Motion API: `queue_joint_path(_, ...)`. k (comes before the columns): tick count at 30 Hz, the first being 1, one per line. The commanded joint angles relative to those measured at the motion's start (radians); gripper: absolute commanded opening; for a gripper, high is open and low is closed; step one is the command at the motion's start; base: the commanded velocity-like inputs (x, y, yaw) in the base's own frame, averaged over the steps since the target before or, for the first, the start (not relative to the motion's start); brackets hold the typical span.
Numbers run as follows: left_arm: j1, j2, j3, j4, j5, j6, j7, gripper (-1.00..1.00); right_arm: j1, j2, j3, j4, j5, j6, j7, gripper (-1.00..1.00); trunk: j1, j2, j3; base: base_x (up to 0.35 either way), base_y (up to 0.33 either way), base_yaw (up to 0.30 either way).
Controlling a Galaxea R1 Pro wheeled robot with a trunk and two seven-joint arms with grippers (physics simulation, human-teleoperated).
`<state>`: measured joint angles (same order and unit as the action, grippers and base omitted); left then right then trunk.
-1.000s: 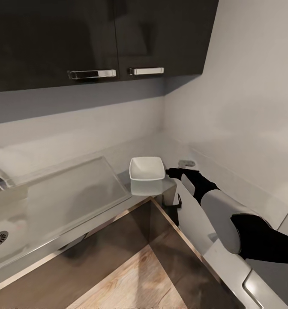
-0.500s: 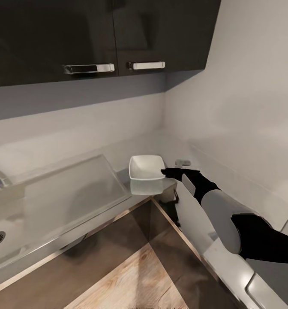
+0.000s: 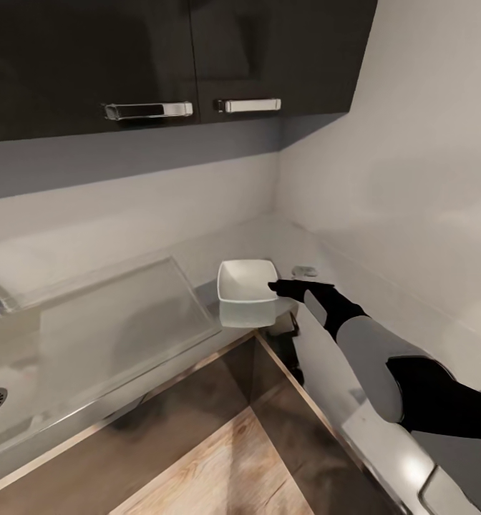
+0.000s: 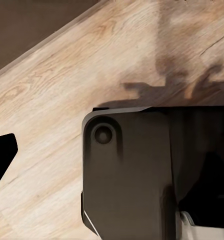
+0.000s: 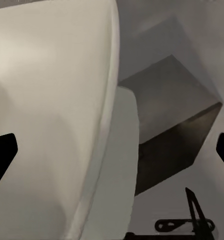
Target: In the kitchen, take the Vidalia onion out of the sink, dice it on the chopping board with the paring knife, put the diced onion into the bowl on the countertop, then place both the paring knife and the chopping board into the sink.
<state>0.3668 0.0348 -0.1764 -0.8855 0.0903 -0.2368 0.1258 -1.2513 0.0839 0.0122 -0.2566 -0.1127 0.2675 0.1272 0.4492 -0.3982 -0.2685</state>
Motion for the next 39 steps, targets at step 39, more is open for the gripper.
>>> queue_joint_path(39,0.0,0.001,-0.006,0.004,0.009,-0.002,0.008,1.0,0.0,-0.001,0.001,0.016,-0.01,0.006,0.001,1.0,0.001,-0.002,-0.029,0.027,0.0,0.0)
